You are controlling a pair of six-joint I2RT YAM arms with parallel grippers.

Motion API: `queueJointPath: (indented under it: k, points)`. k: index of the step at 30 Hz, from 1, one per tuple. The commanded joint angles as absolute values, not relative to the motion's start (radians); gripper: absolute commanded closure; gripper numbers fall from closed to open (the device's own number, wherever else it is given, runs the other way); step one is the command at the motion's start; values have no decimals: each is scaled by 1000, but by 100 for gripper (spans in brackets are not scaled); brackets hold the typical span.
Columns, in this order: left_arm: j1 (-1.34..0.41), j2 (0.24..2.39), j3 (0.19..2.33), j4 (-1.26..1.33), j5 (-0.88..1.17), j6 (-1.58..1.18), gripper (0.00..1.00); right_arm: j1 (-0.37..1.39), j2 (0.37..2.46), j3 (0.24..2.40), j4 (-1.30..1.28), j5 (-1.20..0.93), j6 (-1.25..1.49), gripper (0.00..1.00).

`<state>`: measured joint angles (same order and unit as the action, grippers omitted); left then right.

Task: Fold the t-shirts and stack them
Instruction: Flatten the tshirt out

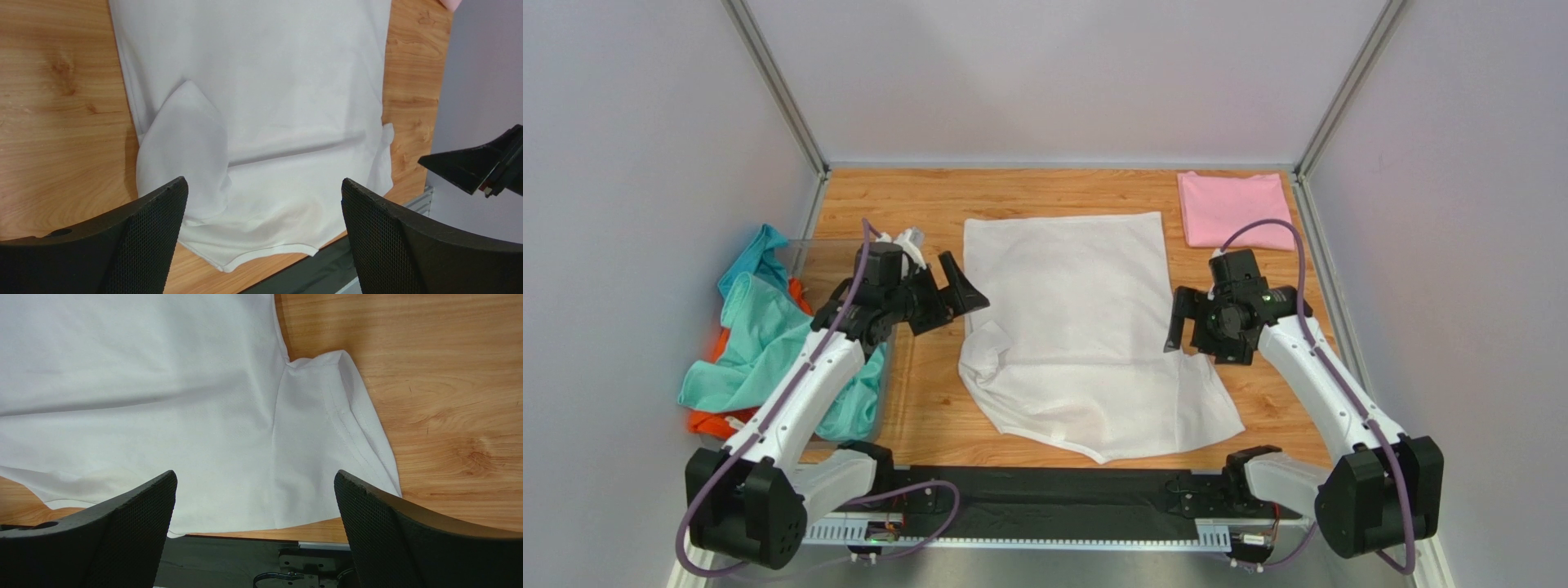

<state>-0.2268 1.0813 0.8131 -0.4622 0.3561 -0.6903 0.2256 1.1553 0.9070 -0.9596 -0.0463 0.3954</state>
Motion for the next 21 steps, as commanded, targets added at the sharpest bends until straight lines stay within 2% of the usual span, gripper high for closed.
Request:
queueJointPath:
  k: [1, 5, 12, 21]
  points:
    - [-270, 1083, 841, -434, 335, -683, 0, 221, 1149, 971, -910, -77, 393, 0]
    - [-348, 1126, 864, -433, 301, -664, 0, 256, 1172, 956, -871, -110, 397, 0]
    - [-491, 1285, 923, -446, 262, -647, 0, 429, 1275, 923, -666, -185, 439, 0]
    - [-528, 1423, 884, -439, 281, -649, 0, 506, 1601, 1021, -538, -213, 459, 0]
